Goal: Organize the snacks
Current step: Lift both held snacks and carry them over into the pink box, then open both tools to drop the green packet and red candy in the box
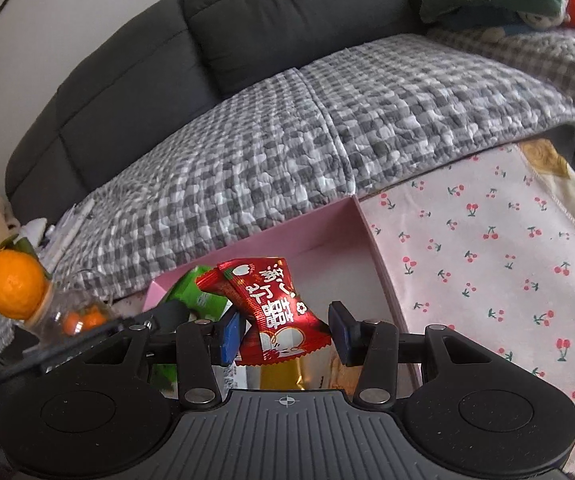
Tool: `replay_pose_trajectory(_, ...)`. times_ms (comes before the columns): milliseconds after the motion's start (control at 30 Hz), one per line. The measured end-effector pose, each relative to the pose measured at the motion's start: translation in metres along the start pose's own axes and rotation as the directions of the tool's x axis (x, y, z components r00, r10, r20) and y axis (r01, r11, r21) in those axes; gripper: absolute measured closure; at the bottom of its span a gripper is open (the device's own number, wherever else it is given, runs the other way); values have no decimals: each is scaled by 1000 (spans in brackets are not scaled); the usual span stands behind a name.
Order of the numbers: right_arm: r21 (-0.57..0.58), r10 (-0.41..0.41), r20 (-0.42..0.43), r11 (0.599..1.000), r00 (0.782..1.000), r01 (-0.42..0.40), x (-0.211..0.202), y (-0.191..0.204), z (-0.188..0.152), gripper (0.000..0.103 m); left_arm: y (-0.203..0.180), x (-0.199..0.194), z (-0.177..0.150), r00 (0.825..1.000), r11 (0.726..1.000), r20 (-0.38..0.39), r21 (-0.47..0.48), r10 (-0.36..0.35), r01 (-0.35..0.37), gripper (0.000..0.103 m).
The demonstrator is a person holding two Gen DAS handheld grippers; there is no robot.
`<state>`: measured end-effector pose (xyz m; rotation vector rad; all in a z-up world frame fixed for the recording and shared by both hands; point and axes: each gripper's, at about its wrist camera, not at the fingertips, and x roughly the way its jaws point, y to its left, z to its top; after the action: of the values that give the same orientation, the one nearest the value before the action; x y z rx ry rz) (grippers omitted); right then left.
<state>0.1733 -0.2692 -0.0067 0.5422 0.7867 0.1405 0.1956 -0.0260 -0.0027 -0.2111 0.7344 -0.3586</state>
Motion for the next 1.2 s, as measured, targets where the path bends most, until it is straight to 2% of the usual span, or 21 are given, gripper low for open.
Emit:
replay_pose_trajectory(333,37,-17,-34,999,999,18,11,-15,-2,57,-11,36,7,998,999,-40,9,-38,39,65)
replay_pose_trajectory(500,57,-8,-43,998,999,10,13,-17,-2,52,-14,46,10,997,998,-57,18,-58,60,63)
replay_pose_trajectory(567,72,-8,-40,997,999,11,13,-19,-2,39,-15,46,10,999,999,-45,33,-31,32,53)
replay_pose_trajectory(600,72,-13,-37,997,999,16,12,-19,-2,39,-15,45,10,999,999,-35,43,-18,19,48)
replay_pose_trajectory(800,70,-32,-40,997,999,35,9,-21,-2,38,-11,35,11,999,999,-35,53,5,-3,42)
replay_pose_trajectory(867,70,-34,-40,997,999,37,7,-20,-3,35,-7,30,9,999,999,-38,45,11,-10,39)
replay_pose_trajectory(967,53,-39,-43,998,998,41,0,-18,-5,35,-3,21,5,999,999,-49,40,23,-21,36)
replay_pose_trajectory(1200,9,-54,-59,998,997,54,-21,-12,-12,27,0,-5,-4,996,996,-67,76,60,-55,28)
